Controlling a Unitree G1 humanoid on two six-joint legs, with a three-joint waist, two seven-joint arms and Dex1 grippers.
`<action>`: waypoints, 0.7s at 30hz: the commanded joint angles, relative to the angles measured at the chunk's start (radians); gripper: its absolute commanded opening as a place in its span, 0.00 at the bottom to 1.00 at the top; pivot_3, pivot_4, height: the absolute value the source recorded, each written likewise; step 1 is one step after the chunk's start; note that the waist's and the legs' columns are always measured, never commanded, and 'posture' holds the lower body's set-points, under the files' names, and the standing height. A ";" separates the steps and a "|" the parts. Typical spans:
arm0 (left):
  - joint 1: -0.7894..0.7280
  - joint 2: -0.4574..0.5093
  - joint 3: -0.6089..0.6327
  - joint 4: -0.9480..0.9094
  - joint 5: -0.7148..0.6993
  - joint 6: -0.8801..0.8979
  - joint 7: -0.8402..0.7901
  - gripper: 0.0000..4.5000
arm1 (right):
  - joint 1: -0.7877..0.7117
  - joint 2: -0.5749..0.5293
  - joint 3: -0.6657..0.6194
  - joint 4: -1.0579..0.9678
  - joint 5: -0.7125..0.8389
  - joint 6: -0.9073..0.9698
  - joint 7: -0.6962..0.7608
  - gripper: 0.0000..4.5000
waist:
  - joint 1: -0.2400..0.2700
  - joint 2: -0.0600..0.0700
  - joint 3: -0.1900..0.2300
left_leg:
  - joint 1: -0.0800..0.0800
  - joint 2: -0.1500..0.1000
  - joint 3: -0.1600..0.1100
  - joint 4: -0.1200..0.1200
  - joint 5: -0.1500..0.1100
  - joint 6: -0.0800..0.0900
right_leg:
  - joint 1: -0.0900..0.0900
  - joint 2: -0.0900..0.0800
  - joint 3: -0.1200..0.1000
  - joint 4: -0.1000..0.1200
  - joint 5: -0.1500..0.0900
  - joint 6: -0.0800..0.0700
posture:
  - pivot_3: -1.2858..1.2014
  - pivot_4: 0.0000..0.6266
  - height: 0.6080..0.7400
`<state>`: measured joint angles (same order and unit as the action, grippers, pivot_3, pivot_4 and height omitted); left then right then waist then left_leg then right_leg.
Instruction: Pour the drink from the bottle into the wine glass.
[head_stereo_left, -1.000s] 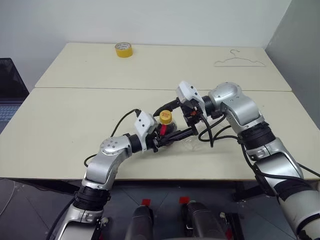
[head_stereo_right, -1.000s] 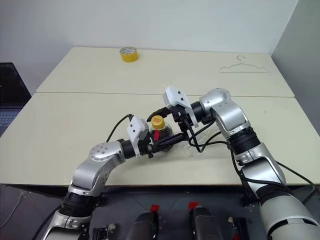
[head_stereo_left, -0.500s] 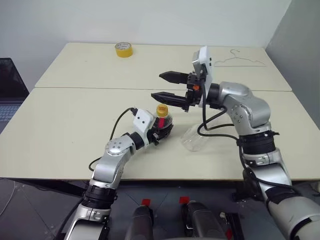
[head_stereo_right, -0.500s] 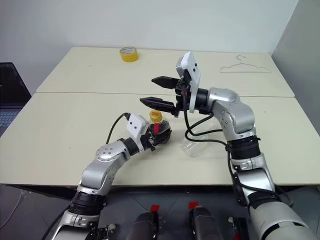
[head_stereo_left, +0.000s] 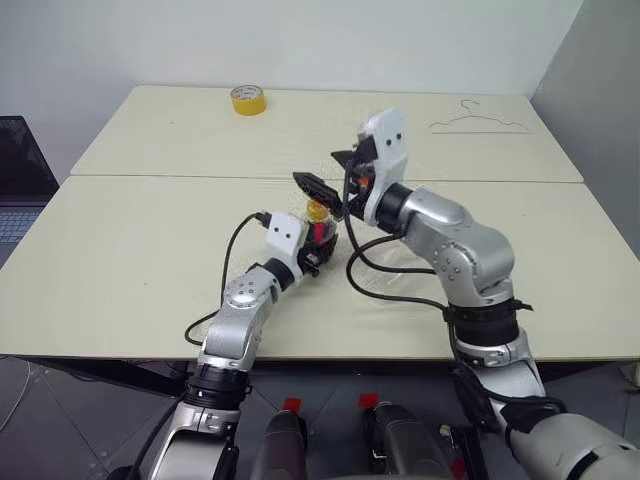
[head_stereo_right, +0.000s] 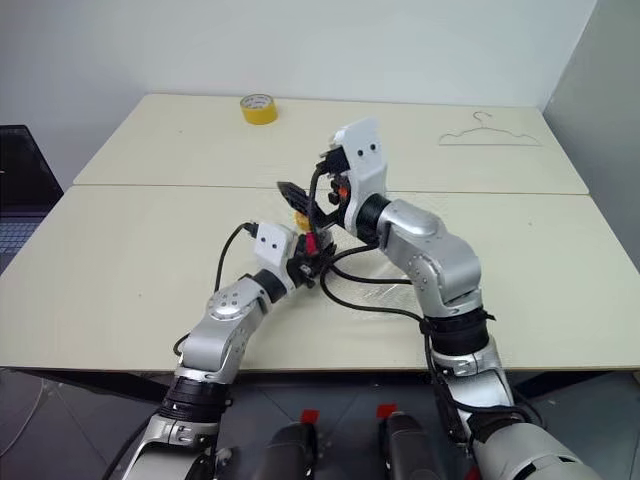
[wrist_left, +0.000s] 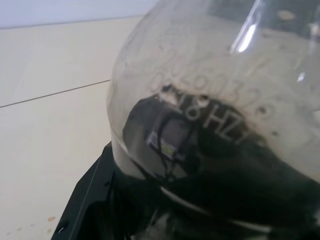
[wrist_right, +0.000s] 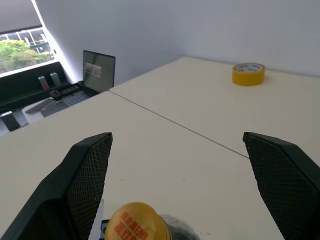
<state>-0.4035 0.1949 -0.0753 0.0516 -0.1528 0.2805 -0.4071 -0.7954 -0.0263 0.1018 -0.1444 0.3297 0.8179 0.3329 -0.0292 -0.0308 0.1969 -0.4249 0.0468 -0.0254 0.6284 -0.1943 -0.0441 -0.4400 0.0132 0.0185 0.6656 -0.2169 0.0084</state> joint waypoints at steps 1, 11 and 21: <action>-0.030 -0.008 0.001 -0.024 0.004 -0.026 0.001 0.56 | 0.006 0.020 0.021 -0.045 -0.011 -0.006 -0.030 0.99 | 0.000 0.000 0.000 | 0.000 0.000 0.000 0.000 0.000 0.000 | 0.000 0.000 0.000 0.000 0.000 0.000 | 0.52 0.24 1.00; -0.028 -0.019 0.010 -0.034 0.000 -0.016 0.011 0.56 | 0.021 0.064 0.032 0.005 -0.035 -0.036 -0.070 0.99 | 0.000 0.000 0.000 | 0.000 0.000 0.000 0.000 0.000 0.000 | 0.000 0.000 0.000 0.000 0.000 0.000 | 0.52 0.24 1.00; -0.037 -0.009 0.022 -0.017 0.004 -0.028 0.010 0.56 | 0.060 0.031 -0.002 -0.004 -0.011 -0.058 -0.050 0.99 | 0.000 0.000 0.000 | 0.000 0.000 0.000 0.000 0.000 0.000 | 0.000 0.000 0.000 0.000 0.000 0.000 | 0.52 0.24 1.00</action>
<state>-0.4085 0.1840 -0.0722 0.0603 -0.1466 0.2821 -0.4022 -0.7363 0.0102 0.1227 -0.1110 0.2992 0.7769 0.2757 -0.0296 -0.0308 0.1969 -0.4249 0.0468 -0.0255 0.6285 -0.1943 -0.0440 -0.4398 0.0134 0.0184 0.6652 -0.2169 0.0085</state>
